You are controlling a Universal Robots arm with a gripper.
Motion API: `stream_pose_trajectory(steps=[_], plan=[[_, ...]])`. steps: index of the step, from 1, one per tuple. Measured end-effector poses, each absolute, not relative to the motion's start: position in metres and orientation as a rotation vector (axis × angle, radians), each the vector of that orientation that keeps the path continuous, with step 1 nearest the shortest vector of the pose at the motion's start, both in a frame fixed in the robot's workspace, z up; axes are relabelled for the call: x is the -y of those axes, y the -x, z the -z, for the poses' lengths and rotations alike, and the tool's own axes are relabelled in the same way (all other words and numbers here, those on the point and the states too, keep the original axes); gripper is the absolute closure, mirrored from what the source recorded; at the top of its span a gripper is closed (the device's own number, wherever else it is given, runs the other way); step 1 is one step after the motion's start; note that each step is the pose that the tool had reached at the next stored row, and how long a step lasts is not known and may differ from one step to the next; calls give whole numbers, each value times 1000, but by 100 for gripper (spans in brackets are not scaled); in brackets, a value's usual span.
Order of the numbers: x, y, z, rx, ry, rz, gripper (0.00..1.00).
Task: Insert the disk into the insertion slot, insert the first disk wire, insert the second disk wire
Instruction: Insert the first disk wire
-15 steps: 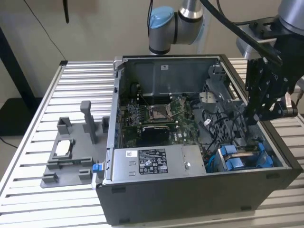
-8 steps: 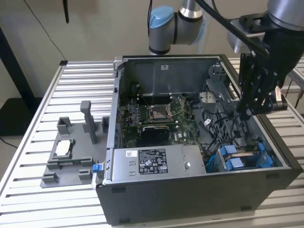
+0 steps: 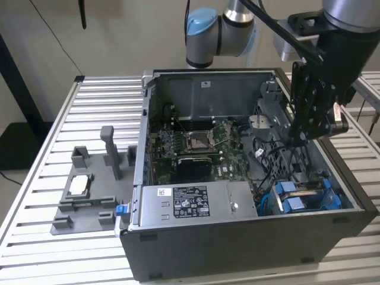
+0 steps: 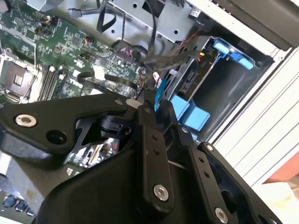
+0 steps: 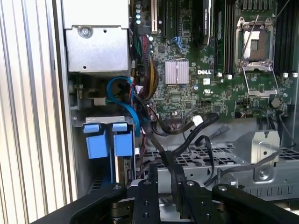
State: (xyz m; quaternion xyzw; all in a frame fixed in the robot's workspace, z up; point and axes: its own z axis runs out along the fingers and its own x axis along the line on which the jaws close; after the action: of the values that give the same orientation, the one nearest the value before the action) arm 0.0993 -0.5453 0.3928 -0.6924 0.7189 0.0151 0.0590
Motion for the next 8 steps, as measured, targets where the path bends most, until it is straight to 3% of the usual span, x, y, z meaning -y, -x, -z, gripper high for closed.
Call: stream_pose_trajectory(steps=[8], plan=[[540, -94, -393, -2139, 2152, -33, 73]])
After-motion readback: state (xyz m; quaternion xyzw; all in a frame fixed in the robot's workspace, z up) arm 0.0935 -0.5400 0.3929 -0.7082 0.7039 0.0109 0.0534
